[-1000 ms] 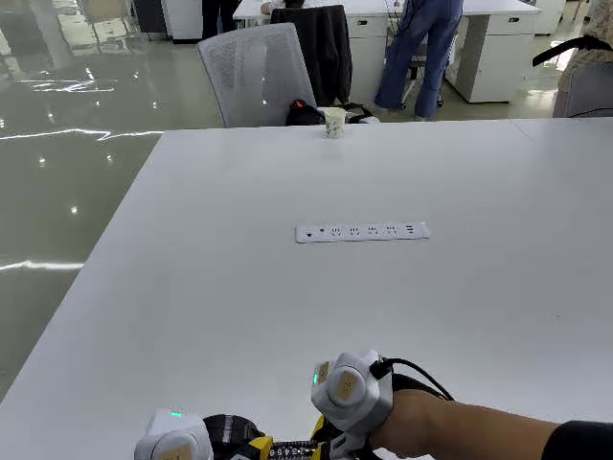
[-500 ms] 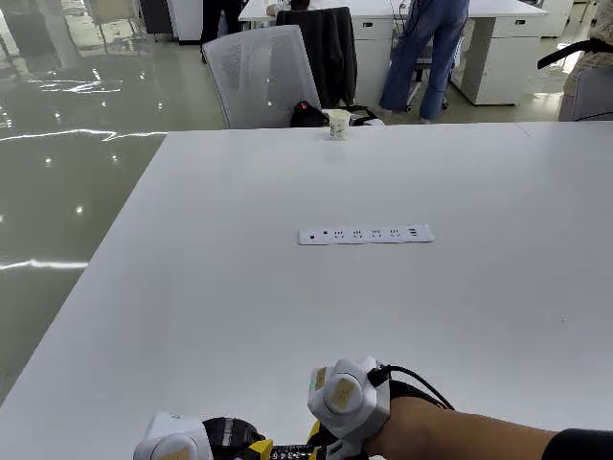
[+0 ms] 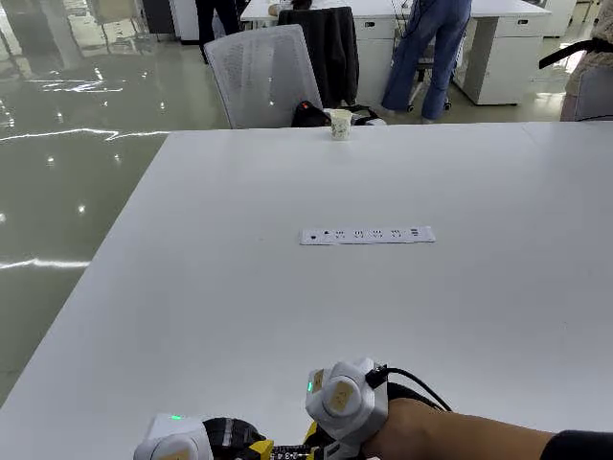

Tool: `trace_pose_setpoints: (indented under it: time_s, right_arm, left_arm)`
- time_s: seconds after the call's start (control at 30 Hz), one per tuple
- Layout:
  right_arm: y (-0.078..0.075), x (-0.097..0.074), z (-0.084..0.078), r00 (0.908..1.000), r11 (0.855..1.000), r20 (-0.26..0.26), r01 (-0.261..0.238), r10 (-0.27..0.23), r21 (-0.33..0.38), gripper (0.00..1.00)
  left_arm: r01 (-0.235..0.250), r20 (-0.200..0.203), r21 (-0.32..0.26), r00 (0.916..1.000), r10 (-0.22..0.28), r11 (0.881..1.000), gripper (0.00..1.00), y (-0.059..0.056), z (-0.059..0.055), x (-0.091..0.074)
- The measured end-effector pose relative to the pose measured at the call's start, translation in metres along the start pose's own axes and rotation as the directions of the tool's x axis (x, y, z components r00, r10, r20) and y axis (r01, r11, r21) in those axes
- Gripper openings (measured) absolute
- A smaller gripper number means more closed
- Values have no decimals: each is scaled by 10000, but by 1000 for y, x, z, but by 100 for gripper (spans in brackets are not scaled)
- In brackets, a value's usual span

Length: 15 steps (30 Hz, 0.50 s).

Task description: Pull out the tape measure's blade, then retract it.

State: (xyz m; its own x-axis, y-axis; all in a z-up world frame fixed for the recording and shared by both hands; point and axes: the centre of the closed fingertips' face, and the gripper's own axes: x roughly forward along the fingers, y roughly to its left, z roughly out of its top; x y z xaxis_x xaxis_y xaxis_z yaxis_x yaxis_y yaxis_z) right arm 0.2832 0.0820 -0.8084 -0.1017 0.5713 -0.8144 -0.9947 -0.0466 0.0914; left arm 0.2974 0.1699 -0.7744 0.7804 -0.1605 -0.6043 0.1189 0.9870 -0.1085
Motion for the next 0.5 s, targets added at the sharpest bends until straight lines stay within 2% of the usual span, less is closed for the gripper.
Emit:
trace_pose_setpoints:
  time_s: [0.5]
  right_arm:
    - [1,4,5,9998,9999,172,112,-113,66,11]
  left_arm:
    - [30,4,-60,10000,-30,10000,59,0,0,0]
